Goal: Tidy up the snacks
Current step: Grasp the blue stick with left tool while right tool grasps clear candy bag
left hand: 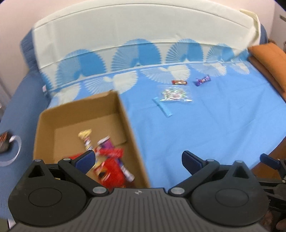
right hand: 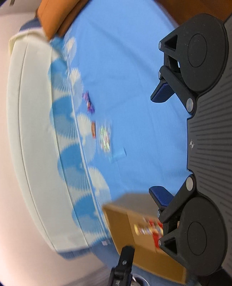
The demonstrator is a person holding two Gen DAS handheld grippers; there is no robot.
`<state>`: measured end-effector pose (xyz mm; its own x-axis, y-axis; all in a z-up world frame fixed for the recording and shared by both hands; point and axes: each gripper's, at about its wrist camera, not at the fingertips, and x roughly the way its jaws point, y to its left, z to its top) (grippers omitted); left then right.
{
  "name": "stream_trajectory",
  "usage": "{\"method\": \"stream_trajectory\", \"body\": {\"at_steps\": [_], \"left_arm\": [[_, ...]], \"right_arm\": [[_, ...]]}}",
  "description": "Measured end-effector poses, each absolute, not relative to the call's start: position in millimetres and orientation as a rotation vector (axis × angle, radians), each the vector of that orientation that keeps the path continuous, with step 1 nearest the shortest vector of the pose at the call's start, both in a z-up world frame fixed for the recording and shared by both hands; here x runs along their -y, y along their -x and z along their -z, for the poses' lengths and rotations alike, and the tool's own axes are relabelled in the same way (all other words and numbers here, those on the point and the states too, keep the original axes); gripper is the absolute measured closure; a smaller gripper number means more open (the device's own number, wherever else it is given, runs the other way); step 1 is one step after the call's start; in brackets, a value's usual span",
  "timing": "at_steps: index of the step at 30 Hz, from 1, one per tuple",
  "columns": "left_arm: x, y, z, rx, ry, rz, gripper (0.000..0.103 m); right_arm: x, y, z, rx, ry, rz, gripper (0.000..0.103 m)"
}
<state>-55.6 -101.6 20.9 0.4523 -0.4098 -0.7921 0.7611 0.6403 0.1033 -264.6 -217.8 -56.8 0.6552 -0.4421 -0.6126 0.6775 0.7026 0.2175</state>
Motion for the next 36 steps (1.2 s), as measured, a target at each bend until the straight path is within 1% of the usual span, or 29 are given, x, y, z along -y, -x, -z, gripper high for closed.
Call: {"method": "stream_trajectory", "body": {"at_steps": [3, 7, 10, 13, 16, 19, 25, 27, 31, 34, 36], "left_arm": [[139, 42, -14, -0.827, -0.507, 0.751, 0.0], [179, 21, -3, -0.856, -0.506, 0.738, 0.0], [205, 2, 6, -0.864, -0.525, 0.724, 0.0], [231, -24, 14, -0.866, -0.533, 0.709, 0.0], [252, -52, 21, -0.883, -0.512, 0.695, 0.0], [268, -79, 30, -0.897, -0.493, 0.681, 0.0], [281, -112, 51, -0.917, -0.494, 0.674, 0.0], [283, -117, 59, -0.928, -0.494, 0.68, 0.0], [286, -123, 73, -0.958, -0.497, 0.699, 0.0], [287, -125, 80, -0.963, -0.497, 0.705, 0.0], [288, -127, 82, -0.972, -0.494, 0.704, 0.0]], "right_arm": [[249, 261, 66, -0.561, -0.443, 0.681, 0.001], [299, 229, 83, -0.584, -0.302, 0.639, 0.0], [348, 187, 102, -0.632, -0.193, 0.57, 0.0], [401, 133, 123, -0.721, -0.114, 0.461, 0.0], [434, 77, 146, -0.779, -0.016, 0.37, 0.0], [449, 31, 167, -0.819, 0.06, 0.286, 0.0], [469, -56, 210, -1.026, 0.291, 0.078, 0.0], [482, -74, 209, -1.059, 0.264, -0.019, 0.0], [499, -111, 208, -1.206, 0.231, -0.137, 0.0], [500, -124, 208, -1.222, 0.254, -0.197, 0.0], [504, -128, 209, -1.185, 0.219, -0.203, 0.0]]}}
